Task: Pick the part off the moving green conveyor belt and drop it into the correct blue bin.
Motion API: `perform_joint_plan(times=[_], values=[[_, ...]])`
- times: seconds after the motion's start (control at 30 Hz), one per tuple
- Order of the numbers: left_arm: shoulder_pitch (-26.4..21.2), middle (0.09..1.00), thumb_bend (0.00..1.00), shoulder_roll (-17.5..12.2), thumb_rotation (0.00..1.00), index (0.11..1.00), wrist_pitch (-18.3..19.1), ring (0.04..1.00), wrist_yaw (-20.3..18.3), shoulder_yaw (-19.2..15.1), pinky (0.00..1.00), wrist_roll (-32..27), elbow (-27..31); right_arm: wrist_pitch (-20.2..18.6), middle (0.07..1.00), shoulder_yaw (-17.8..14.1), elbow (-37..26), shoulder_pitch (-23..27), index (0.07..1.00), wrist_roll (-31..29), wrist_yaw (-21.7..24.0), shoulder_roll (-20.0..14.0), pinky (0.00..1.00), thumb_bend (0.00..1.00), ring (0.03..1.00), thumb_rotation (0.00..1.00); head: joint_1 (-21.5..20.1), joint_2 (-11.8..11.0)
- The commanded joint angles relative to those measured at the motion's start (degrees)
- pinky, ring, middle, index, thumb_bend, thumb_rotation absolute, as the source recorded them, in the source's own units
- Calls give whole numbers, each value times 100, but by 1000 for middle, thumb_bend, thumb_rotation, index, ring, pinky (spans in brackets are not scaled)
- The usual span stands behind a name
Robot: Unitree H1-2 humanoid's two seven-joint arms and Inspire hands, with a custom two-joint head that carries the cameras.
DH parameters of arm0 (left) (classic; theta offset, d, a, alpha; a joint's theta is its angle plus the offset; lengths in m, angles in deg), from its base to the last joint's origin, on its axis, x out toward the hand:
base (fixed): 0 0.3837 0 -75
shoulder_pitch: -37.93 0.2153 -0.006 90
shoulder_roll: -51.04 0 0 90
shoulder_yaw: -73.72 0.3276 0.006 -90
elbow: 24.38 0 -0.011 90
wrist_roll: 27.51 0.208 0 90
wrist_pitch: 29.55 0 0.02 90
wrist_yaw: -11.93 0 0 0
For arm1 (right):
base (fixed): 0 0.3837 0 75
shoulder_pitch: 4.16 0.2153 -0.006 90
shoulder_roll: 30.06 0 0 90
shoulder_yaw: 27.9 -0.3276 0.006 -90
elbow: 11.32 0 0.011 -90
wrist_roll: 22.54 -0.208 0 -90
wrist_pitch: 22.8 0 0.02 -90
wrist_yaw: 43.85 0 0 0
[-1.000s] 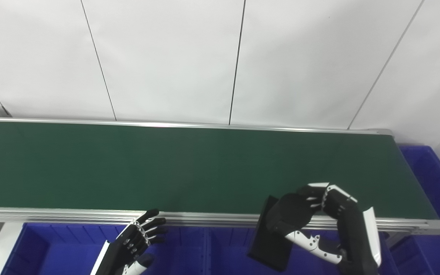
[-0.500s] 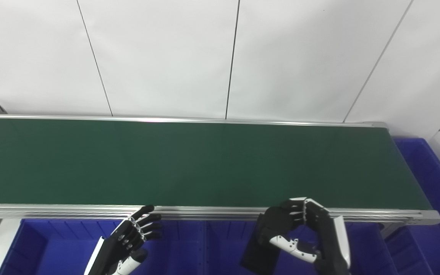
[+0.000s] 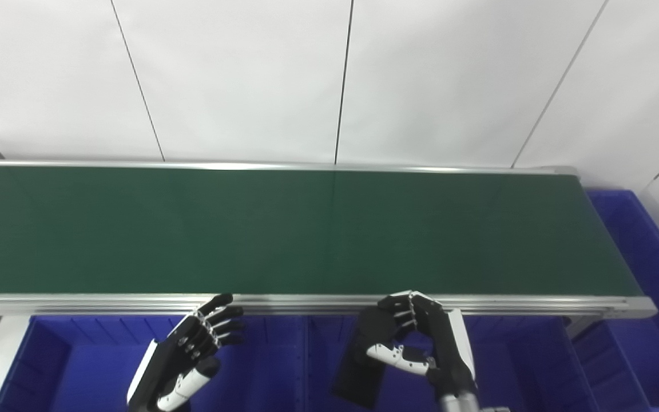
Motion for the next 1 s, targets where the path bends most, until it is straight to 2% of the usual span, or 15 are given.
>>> perform_joint_plan(times=[0.0, 0.2, 0.37, 0.7, 0.97], values=[[-73, 745, 870, -49, 493, 793, -31, 703, -97, -6, 639, -75, 154, 180, 505, 46, -80, -38, 510, 43, -128, 71, 356, 501, 447, 0, -42, 37], [-193, 749, 874, -130, 500, 804, 98, 705, -147, -85, 646, -161, 144, 427, 514, 169, -80, -278, 520, -12, -231, 99, 334, 498, 443, 0, -246, 255], [-288, 741, 884, -184, 506, 791, 213, 706, -161, -176, 652, -218, 120, 215, 520, 273, -298, -414, 516, 156, -287, 144, 335, 498, 451, 0, -392, 384], [-369, 736, 895, -241, 485, 778, 304, 690, -245, -298, 633, -387, 90, 69, 514, 331, -245, -340, 529, 762, -446, 103, 338, 497, 441, 0, -554, 506], [-369, 744, 879, -272, 485, 780, 338, 703, -314, -346, 650, -388, 78, 143, 508, 474, 54, -115, 548, 1358, -590, -125, 323, 494, 429, 0, -524, 499]])
